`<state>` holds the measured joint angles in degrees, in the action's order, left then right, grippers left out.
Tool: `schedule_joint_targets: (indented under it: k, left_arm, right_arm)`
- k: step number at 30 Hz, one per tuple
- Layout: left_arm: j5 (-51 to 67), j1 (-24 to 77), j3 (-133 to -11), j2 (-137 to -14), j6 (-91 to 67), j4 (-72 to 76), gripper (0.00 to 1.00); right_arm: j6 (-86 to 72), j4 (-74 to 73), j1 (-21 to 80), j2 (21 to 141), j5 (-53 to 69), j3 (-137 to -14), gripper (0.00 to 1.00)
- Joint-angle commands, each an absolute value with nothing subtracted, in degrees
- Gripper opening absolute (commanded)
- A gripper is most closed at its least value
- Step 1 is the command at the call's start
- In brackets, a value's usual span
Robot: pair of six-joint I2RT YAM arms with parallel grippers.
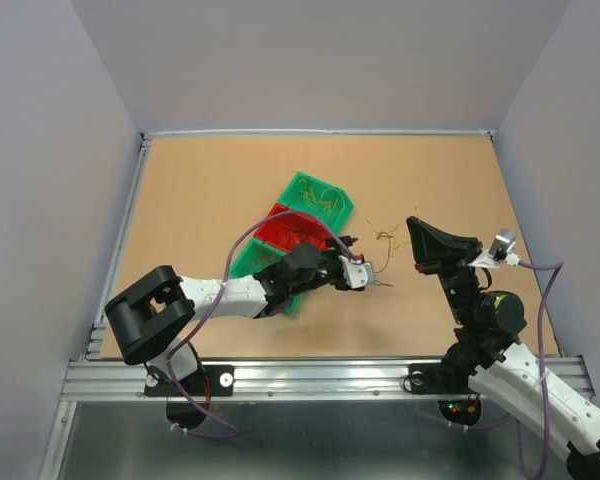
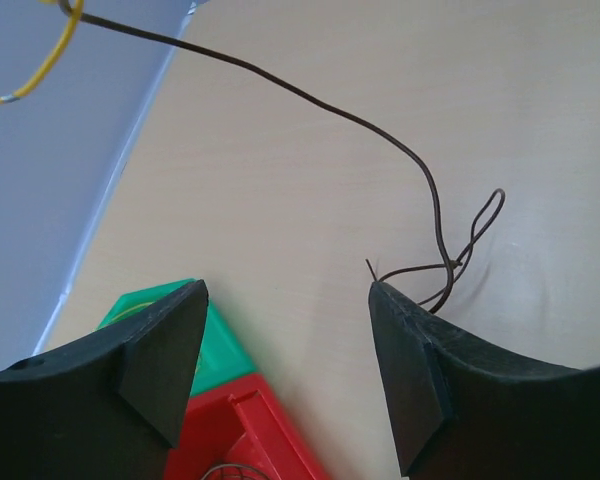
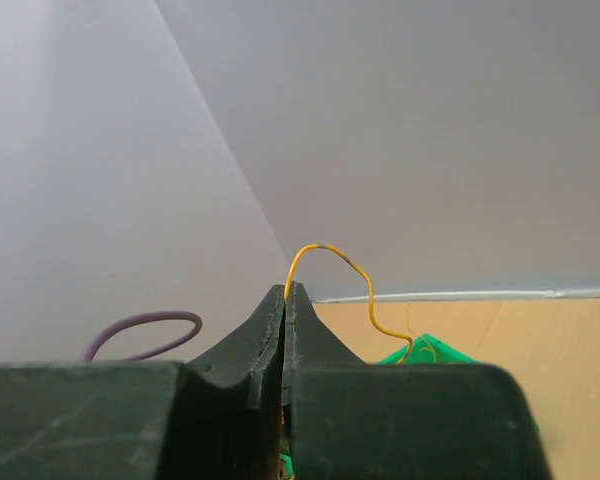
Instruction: Untangle the cables
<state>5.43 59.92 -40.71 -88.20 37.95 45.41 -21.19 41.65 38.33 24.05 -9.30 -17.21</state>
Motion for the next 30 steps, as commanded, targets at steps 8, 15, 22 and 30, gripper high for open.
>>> schedule_joint_targets:
  k: [8, 15, 22, 30]
  left_arm:
    - [13.89, 60.21, -42.10, -86.31, 44.73, 36.66, 0.77]
    - [14.85, 60.20, -42.01, -84.29, 44.57, 34.54, 0.79]
    - [14.86, 60.47, -47.63, -89.03, 39.82, 34.28, 0.80]
    - [13.17, 61.79, -46.93, -89.56, 39.20, 38.06, 0.65]
  right_arm:
    - [-19.78, 44.74, 38.14, 22.41, -9.67, -20.21, 0.01]
    - [-19.60, 44.47, 38.14, 21.80, -9.23, -20.21, 0.01]
    - [-20.04, 44.38, 38.14, 21.53, -6.77, -20.39, 0.01]
    - [-20.48, 44.39, 38.14, 22.06, -5.89, -20.57, 0.01]
